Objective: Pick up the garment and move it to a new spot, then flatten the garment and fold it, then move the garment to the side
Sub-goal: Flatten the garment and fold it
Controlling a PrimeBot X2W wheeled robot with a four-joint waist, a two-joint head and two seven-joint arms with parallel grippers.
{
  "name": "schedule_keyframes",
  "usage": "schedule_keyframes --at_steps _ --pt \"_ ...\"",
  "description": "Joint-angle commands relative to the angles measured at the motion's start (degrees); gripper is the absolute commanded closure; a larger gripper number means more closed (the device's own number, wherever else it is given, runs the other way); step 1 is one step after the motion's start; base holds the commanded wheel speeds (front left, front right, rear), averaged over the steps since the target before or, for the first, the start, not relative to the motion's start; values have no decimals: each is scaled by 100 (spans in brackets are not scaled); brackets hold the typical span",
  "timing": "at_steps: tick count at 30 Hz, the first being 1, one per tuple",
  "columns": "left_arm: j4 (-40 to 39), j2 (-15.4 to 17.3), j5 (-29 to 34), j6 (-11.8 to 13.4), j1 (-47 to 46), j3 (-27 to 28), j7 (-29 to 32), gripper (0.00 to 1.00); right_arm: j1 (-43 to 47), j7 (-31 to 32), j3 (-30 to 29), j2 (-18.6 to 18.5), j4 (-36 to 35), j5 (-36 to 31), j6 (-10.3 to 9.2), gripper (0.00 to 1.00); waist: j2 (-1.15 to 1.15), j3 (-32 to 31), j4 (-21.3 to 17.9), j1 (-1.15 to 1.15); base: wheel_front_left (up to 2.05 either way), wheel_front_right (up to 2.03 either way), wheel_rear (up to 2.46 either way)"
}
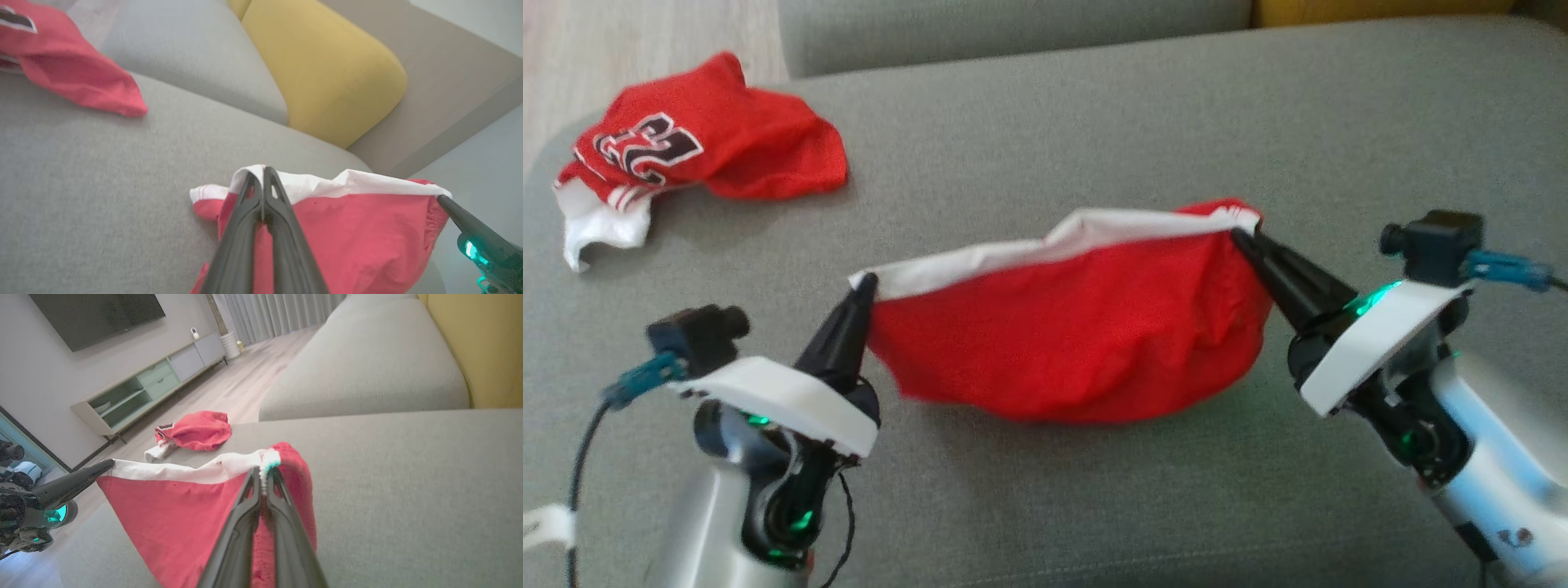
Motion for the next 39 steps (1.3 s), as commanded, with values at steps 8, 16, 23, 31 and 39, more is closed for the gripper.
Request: schedule_keyframes --at_steps 8,16,23,31,39 --pt "-1837 159 77 325 146 485 -201 100 18 -198 -592 -331 -1145 -223 42 100 0 -606 -40 0 0 0 0" --pt "-3335 305 377 581 57 575 -116 100 200 5 -1337 -382 -2314 -582 42 100 0 -780 -70 0 0 0 0" --pt "-4165 518 569 708 -285 603 217 100 494 460 -1881 -286 -3173 -844 42 100 0 -777 -93 0 0 0 0" --pt "-3588 675 413 700 -689 776 419 100 340 863 -1623 91 -2805 -862 42 100 0 -513 -94 0 0 0 0" --pt "-1832 964 584 452 -2578 829 283 100 -1515 250 -1048 790 -915 -1385 42 100 0 310 28 0 0 0 0"
